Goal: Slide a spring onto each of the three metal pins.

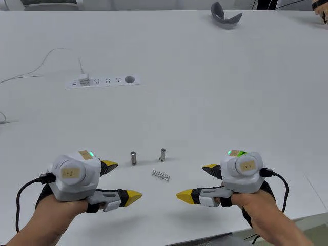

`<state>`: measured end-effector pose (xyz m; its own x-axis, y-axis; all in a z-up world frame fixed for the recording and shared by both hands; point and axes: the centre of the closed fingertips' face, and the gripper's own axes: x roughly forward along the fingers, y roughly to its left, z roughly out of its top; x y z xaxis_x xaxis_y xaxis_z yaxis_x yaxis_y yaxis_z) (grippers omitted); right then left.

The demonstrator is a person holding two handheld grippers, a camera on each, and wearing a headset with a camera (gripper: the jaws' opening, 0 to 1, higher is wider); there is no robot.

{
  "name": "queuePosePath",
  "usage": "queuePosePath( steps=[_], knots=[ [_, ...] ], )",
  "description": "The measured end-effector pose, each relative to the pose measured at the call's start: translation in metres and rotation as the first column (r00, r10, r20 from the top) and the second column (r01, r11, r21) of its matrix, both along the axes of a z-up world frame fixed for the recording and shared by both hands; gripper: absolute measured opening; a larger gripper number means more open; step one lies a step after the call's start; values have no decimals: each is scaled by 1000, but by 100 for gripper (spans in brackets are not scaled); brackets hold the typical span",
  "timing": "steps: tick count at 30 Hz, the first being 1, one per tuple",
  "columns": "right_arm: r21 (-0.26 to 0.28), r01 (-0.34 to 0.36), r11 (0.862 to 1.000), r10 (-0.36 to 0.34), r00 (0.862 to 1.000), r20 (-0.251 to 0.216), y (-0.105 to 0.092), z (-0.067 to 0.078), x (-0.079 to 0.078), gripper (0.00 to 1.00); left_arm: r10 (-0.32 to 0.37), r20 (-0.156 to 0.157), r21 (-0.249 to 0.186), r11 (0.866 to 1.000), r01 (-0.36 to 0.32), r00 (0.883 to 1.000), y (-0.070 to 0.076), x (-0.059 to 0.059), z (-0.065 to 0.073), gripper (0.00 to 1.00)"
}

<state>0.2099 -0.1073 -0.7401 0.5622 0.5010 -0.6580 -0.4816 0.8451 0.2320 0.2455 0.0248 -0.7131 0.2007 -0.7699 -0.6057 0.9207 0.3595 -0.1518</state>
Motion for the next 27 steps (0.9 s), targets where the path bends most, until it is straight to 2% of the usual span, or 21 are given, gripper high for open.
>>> queuePosePath(
  steps=[8,11,17,20,27],
  knots=[
    [6,4,1000,-3,1000,-4,-6,1,-2,75,-78,3,36,996,77,997,-18,1,-8,65],
    [9,8,1000,-8,1000,-5,-7,1,-3,75,-114,17,68,991,112,993,-22,-1,-12,65],
    [12,3,1000,-3,1000,-16,-10,-3,-6,75,-164,19,96,982,162,986,-36,-1,-21,65],
    [20,7,1000,-7,1000,-18,-10,-3,-7,75,-199,24,123,973,195,980,-40,1,-28,63],
    [20,1,1000,-1,1000,-21,-11,-3,-9,75,-247,17,140,960,242,969,-54,5,-41,62]
  ],
)
